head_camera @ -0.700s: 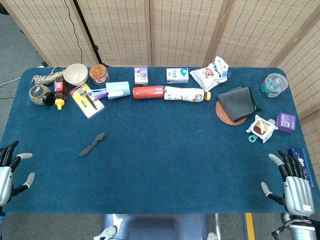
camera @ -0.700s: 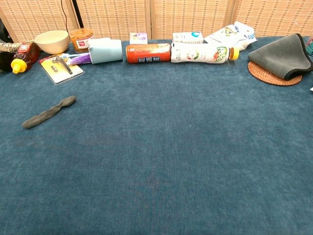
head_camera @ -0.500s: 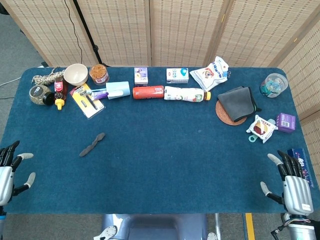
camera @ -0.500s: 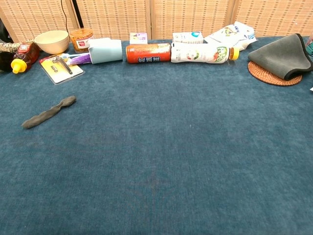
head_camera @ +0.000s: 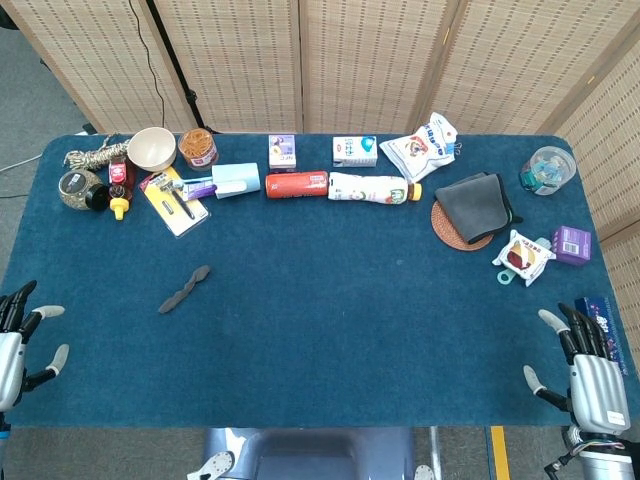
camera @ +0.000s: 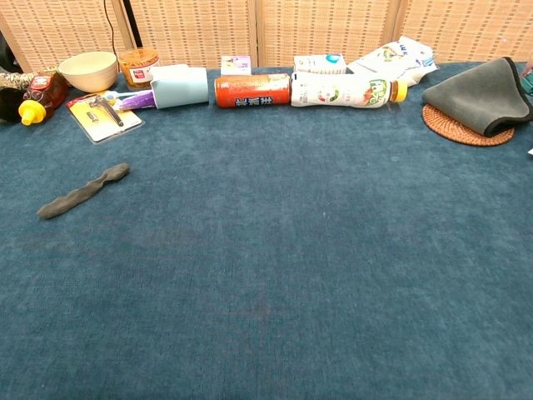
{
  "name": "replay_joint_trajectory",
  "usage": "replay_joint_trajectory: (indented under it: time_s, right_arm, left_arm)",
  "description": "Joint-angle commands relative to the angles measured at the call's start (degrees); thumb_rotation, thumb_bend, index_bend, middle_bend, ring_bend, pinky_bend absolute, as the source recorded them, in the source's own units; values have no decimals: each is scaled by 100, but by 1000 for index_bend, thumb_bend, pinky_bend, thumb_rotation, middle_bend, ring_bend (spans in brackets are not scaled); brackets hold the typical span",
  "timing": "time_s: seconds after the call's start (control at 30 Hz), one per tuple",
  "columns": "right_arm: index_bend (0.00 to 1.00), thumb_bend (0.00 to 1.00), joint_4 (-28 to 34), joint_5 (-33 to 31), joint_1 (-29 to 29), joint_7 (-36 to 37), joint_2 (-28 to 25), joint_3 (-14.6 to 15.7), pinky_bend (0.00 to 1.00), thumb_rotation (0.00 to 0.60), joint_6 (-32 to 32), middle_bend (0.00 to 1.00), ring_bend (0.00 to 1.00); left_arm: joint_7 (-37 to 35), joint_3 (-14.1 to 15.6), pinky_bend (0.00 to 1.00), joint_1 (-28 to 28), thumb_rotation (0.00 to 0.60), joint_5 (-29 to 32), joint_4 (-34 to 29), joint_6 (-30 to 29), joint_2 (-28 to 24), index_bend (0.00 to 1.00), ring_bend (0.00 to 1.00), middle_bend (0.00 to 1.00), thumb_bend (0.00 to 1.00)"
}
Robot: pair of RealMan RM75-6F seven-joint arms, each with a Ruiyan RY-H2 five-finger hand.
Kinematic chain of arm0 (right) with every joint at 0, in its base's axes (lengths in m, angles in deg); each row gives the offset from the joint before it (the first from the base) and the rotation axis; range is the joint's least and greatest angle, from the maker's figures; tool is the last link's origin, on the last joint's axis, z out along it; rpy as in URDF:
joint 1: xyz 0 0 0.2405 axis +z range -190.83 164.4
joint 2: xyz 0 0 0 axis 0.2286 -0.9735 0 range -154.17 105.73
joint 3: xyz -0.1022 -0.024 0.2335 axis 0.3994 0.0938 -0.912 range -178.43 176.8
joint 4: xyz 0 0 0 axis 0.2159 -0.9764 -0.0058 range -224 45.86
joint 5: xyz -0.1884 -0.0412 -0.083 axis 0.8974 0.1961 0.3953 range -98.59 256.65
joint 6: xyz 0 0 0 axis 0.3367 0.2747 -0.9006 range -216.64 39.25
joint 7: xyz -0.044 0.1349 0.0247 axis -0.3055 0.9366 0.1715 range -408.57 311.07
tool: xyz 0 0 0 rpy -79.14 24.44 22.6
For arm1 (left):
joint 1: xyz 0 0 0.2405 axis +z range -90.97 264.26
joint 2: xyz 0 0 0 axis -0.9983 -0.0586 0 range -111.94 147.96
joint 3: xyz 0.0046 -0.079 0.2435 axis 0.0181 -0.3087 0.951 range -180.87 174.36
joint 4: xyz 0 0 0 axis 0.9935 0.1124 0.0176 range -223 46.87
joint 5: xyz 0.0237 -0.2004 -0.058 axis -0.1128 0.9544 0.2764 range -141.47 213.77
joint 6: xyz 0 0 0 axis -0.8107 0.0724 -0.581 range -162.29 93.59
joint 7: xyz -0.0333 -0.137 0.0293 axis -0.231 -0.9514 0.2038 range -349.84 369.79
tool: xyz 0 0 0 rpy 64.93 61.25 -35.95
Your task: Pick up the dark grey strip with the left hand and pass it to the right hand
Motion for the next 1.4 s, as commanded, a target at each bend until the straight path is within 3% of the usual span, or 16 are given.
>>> replay_joint_trajectory:
  time_s: [0.03, 0.4, 0.7, 1.03, 1.4]
  right_arm:
    - [173, 307, -12, 10, -19, 26, -2, 3, 0, 600, 30, 78, 0]
    - [174, 307, -53, 56, -105, 123, -10, 27, 0, 600, 146, 79, 0]
    - [174, 308, -65, -3, -108, 135, -18, 17, 0, 600, 106, 79, 0]
    - [174, 307, -98, -166, -103, 147, -32, -8, 0, 600, -2, 79, 0]
    - [178, 307, -129, -279, -66, 167, -27, -57, 0, 600, -100, 79, 0]
  left_arm:
    - [13, -36, 48, -16, 600, 16, -15, -11, -21, 329, 78, 59, 313]
    - [287, -235, 48, -285, 600, 470, -136, 373, -99, 448, 93, 68, 313]
    - [768, -373, 48, -630, 600, 861, -97, 800, 47, 477, 103, 86, 322]
    - [1449, -656, 48, -1273, 600, 1806, 208, 1502, 526, 482, 106, 88, 319]
    - [2003, -736, 48, -1912, 600, 2412, 853, 2027, 1184, 482, 106, 89, 319]
